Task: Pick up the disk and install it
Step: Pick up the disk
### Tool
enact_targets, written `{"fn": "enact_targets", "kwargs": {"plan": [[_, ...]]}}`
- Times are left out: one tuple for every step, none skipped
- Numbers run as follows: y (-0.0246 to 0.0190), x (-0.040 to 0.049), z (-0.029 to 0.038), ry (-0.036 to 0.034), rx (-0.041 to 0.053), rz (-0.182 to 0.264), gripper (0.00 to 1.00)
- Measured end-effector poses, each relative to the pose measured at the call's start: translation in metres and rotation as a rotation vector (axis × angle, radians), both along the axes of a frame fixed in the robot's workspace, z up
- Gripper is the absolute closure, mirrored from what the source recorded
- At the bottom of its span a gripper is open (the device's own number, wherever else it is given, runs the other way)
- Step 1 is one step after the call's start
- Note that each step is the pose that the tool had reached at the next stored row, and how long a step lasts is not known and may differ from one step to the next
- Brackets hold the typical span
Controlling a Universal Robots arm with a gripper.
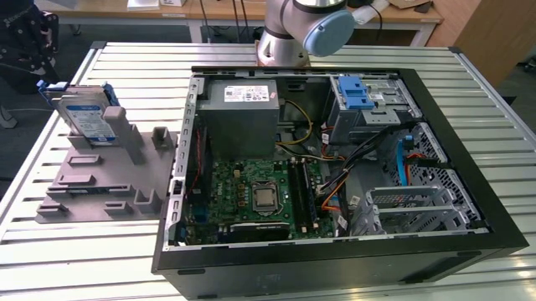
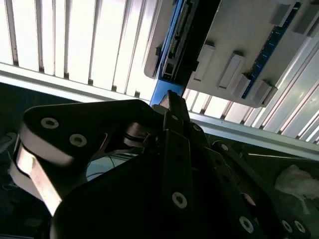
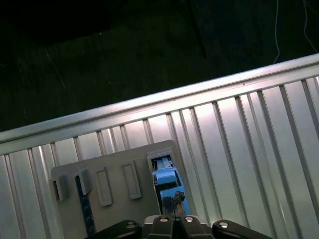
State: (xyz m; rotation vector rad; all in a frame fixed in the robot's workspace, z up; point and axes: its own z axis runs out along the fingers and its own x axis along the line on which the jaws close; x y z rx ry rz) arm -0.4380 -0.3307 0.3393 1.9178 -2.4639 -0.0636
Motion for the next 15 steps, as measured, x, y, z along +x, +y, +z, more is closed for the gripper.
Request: {"fn": "enact_targets", "kwargs": {"plan": [[0.0000,0.0000,-0.0001,-0.0002,0.0000,0.018,0.89],[0.0000,0.0000,-0.0003,-0.0004,0.0000,0.036,0.89],[0.0000,0.0000,-0.0003,-0.0007,0.0000,0.053,0.89],[0.0000,0.0000,-0.0004,-0.0012,0.0000,0.068,0.89],[0.0000,0.0000,-0.0005,-0.0019,-0.0001,0.082,0.89],[-0.0001,0.0000,-0.0006,-0.0026,-0.0001,0.095,0.89],[-0.0001,0.0000,-0.0007,-0.0034,0.0000,0.101,0.89],[-0.0001,0.0000,-0.0007,-0.0038,0.0000,0.102,0.89],[-0.0001,0.0000,-0.0007,-0.0039,0.0000,0.102,0.89],[-0.0001,0.0000,-0.0007,-0.0039,0.0000,0.102,0.89],[-0.0002,0.0000,-0.0007,-0.0039,-0.0001,0.102,0.83],[-0.0002,-0.0001,-0.0007,-0.0039,-0.0001,0.102,0.83],[-0.0002,-0.0001,-0.0007,-0.0038,-0.0001,0.102,0.77],[-0.0002,0.0000,-0.0007,-0.0039,-0.0001,0.102,0.77],[-0.0002,0.0000,-0.0007,-0.0039,-0.0001,0.102,0.71]]}}
